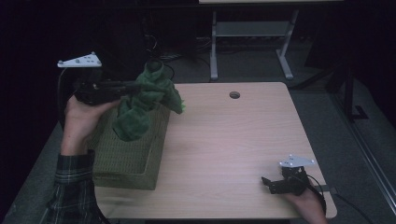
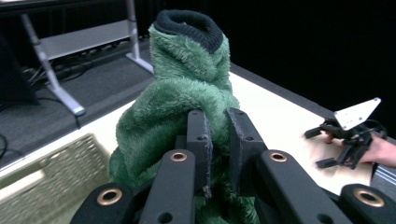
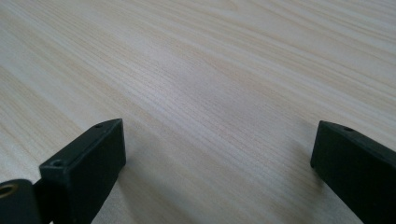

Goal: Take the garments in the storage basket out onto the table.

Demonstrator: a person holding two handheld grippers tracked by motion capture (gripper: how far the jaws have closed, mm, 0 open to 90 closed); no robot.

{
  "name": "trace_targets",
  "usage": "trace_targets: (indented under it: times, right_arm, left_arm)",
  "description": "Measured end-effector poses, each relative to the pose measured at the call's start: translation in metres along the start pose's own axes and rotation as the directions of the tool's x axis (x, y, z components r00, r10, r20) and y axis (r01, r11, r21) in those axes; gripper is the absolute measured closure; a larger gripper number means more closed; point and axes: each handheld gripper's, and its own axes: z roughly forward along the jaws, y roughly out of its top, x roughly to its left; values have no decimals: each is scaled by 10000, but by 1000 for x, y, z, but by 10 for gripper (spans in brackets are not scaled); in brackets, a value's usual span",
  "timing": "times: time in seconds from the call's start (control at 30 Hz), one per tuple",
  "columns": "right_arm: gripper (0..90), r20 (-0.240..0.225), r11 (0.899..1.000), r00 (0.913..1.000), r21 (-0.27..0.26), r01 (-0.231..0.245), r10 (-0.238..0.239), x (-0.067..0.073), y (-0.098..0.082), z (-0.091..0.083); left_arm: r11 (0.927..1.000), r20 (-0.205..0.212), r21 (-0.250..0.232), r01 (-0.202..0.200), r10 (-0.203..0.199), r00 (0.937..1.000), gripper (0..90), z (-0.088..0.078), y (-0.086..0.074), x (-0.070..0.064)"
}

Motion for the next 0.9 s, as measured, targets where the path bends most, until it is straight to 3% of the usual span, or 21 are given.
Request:
trace_targets:
  times: [0.4, 0.63, 0.9]
  right_arm:
    - [28, -2, 10000, 10000, -1, 6, -6, 0, 0, 0]
    - [28, -8, 10000, 10000, 0, -14, 14, 0, 0, 0]
    - [28, -13, 10000, 10000, 7, -30, 30, 0, 0, 0]
  left_arm:
    - [9985, 730, 229, -490, 472, 9962, 799, 38, 7, -26]
    - [9956, 1114, 494, -796, 737, 9910, 798, 66, 5, -44]
    - [9952, 1449, 514, -835, 753, 9866, 799, 93, -3, -59]
